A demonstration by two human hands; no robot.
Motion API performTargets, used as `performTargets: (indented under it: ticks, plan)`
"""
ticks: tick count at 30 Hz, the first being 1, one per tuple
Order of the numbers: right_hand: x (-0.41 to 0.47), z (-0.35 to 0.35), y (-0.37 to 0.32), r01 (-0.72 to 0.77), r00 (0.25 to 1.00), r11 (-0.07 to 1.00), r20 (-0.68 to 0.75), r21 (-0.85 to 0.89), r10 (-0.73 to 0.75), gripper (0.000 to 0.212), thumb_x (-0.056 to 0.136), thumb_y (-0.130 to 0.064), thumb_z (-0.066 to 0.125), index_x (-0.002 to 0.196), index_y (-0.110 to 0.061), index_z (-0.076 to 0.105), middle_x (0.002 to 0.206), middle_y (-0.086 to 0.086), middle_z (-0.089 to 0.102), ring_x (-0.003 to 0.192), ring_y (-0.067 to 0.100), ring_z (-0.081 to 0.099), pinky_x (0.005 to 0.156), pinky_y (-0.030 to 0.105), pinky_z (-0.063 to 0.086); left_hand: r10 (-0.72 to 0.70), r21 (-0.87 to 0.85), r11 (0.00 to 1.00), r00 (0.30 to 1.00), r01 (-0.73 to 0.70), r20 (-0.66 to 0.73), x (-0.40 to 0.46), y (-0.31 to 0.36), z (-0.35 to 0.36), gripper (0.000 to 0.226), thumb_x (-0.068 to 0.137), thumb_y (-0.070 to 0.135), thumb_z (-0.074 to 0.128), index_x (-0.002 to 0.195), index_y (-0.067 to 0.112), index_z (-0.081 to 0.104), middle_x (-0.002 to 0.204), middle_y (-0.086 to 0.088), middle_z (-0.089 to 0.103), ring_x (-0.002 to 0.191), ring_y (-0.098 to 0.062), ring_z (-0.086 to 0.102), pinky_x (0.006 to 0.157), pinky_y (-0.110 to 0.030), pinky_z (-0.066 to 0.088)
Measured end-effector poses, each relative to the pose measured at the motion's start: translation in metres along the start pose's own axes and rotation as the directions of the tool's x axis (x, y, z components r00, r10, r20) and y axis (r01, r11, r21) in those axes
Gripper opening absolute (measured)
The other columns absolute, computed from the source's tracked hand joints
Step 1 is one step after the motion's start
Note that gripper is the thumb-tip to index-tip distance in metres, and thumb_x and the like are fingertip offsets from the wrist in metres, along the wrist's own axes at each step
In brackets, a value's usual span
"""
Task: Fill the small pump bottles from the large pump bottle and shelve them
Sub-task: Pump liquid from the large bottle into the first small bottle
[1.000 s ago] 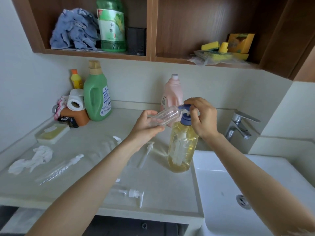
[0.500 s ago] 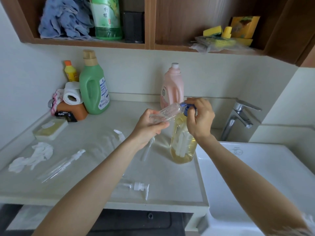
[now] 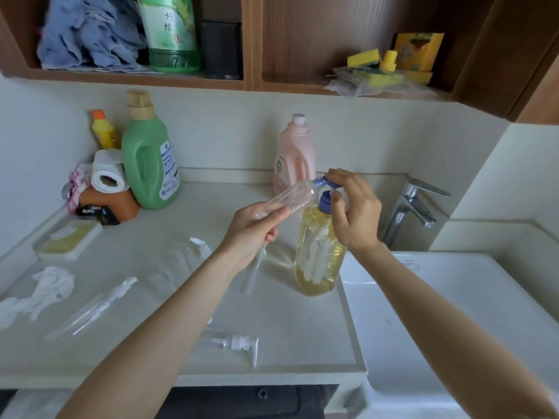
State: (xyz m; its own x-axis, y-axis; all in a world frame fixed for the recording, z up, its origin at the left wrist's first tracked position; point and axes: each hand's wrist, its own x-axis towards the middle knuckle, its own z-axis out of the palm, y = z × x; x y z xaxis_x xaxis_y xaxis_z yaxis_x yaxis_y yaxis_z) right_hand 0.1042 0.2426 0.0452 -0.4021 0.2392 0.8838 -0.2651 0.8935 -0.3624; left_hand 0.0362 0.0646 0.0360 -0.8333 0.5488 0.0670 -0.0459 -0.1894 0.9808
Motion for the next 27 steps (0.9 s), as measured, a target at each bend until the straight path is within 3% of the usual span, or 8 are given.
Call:
performTargets:
  ticks: [4,8,11,14,17,23,27]
  plan:
    - [-0.009,0.011,-0.004,-0.03,0.998,0.999,-0.049,0.025,0.031,0.029,0.079,-0.005,0.043,0.091,0.003,0.068,0.096,0.012,0.069,0.094,0.024,0.062,0.084,0.006,0.038,-0.017,-0.016,1.0,0.999,0.018,0.041,0.001,-0.004,-0.002,0.037,0.072,0.043,0.069,0.096,0.015,0.066,0.073,-0.007,0.046,0.064,-0.015,0.036,0.048,-0.02,0.022]
    - [-0.01,0.014,-0.004,-0.047,0.998,0.999,-0.04,0.015,0.048,0.031,0.076,-0.006,0.042,0.088,-0.001,0.069,0.091,0.008,0.069,0.089,0.022,0.061,0.082,0.014,0.042,-0.083,0.036,0.996,0.996,0.084,-0.026,0.002,-0.003,-0.001,0.047,0.073,0.054,0.057,0.094,0.013,0.053,0.079,-0.008,0.059,0.042,-0.008,0.032,0.052,-0.026,0.02]
    - [-0.002,0.005,-0.003,-0.018,0.999,0.999,0.034,-0.035,0.019,0.033,0.077,-0.011,0.041,0.09,-0.004,0.07,0.092,0.005,0.069,0.085,0.019,0.06,0.077,0.015,0.041,-0.115,0.041,0.992,0.992,0.117,-0.046,0.001,0.001,0.001,0.04,0.091,0.051,0.047,0.096,0.012,0.052,0.07,-0.007,0.059,0.038,-0.009,0.03,0.046,-0.025,0.02]
    - [0.012,-0.007,-0.003,0.006,0.995,0.999,0.098,-0.033,-0.003,0.032,0.081,-0.014,0.042,0.093,-0.006,0.071,0.097,0.003,0.068,0.089,0.013,0.059,0.078,0.017,0.042,-0.186,-0.02,0.982,0.982,0.186,0.022,-0.002,0.006,0.004,0.029,0.099,0.037,0.036,0.088,0.016,0.052,0.062,-0.004,0.045,0.039,-0.009,0.025,0.044,-0.023,0.018]
    - [0.019,-0.012,-0.004,-0.005,0.994,1.0,0.111,-0.021,0.007,0.032,0.085,-0.016,0.042,0.094,-0.007,0.071,0.099,0.003,0.069,0.093,0.014,0.061,0.081,0.017,0.043,-0.2,-0.07,0.976,0.976,0.207,0.088,-0.006,0.007,0.004,0.029,0.097,0.036,0.032,0.082,0.019,0.051,0.057,0.001,0.038,0.042,-0.009,0.022,0.044,-0.021,0.018]
    - [-0.005,0.002,-0.013,-0.083,0.995,0.995,0.066,0.063,0.079,0.037,0.089,-0.021,0.041,0.107,0.0,0.066,0.113,0.012,0.064,0.109,0.021,0.057,0.087,0.002,0.034,-0.229,-0.105,0.965,0.967,0.241,0.113,-0.007,0.004,0.003,0.034,0.098,0.042,0.032,0.086,0.018,0.051,0.054,0.003,0.036,0.046,-0.01,0.02,0.046,-0.021,0.017]
    - [-0.018,0.01,-0.009,-0.072,0.997,0.996,0.022,0.057,0.071,0.036,0.085,-0.018,0.041,0.103,0.003,0.065,0.109,0.012,0.064,0.106,0.026,0.058,0.092,0.02,0.042,-0.268,-0.103,0.956,0.96,0.276,0.082,-0.004,-0.002,0.001,0.038,0.098,0.049,0.035,0.084,0.016,0.05,0.053,0.002,0.035,0.046,-0.01,0.02,0.049,-0.023,0.017]
